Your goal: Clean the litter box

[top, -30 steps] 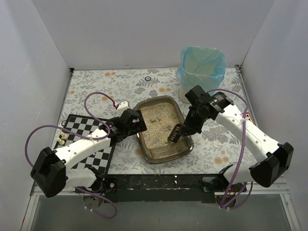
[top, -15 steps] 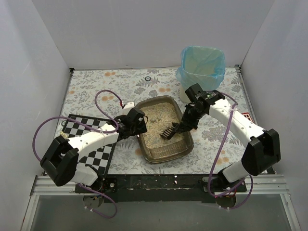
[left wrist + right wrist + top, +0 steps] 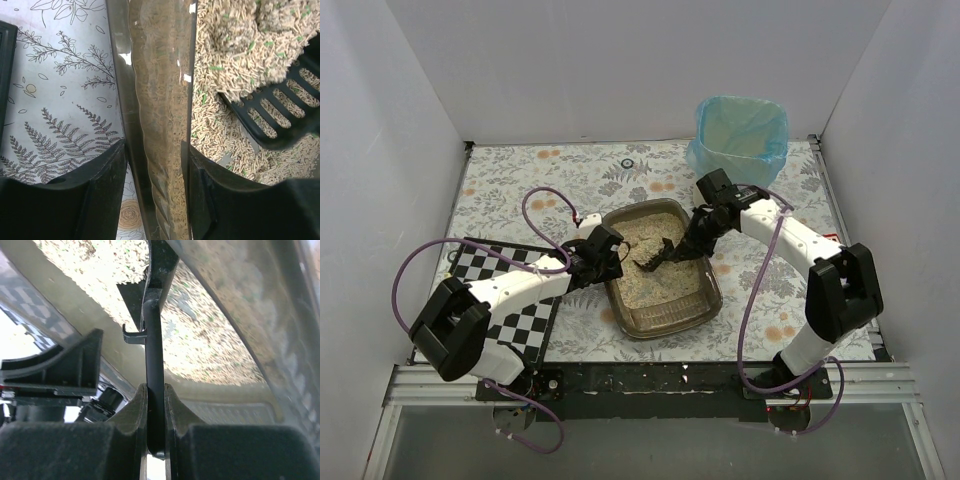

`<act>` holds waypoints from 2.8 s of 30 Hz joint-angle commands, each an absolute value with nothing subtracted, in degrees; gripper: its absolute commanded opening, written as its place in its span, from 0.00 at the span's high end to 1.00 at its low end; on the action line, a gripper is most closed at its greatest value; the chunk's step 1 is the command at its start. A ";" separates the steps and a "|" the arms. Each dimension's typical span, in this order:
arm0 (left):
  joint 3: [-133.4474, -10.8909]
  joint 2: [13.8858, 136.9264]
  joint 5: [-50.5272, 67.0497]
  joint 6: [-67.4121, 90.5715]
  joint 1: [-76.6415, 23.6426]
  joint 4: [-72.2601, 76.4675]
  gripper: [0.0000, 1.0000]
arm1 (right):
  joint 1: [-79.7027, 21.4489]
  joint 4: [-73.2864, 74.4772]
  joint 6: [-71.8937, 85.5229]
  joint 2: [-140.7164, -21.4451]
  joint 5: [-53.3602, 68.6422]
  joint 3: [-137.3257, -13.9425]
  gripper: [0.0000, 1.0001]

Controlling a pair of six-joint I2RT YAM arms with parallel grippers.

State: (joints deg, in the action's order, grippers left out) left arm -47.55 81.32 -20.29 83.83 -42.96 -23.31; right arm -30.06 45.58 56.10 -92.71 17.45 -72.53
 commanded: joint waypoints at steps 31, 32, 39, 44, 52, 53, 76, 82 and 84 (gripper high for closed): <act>-50.89 74.36 -16.00 84.11 -43.07 -23.38 0.14 | -34.63 -34.61 72.51 -100.90 13.97 -36.66 0.99; -51.15 73.83 -15.91 84.02 -43.07 -23.38 0.09 | -34.63 -37.07 72.34 -100.90 14.58 -35.95 0.99; -52.21 70.58 -16.78 85.08 -43.07 -24.52 0.02 | -34.89 -39.55 71.02 -97.21 12.39 -32.44 0.99; -52.21 68.73 -17.93 86.57 -43.07 -25.93 0.02 | -34.89 -43.76 69.43 -95.28 12.83 -30.15 0.99; -50.98 64.61 -18.63 88.50 -43.15 -27.07 0.02 | -34.98 -49.12 71.89 -93.08 13.62 -26.72 0.99; -50.72 64.16 -18.81 88.85 -43.07 -27.33 0.02 | -34.98 -49.39 72.24 -92.29 13.27 -26.11 0.99; -44.48 53.27 -13.72 90.44 -42.98 -24.79 0.02 | -35.16 -45.81 74.09 -62.24 11.51 -17.49 0.99; -43.24 51.77 -11.87 91.32 -43.07 -24.08 0.02 | -35.60 -45.96 78.38 -57.93 12.40 -16.62 0.99; -42.63 51.16 -12.13 91.49 -43.07 -23.73 0.02 | -35.68 -49.64 80.67 -57.13 12.04 -15.21 0.99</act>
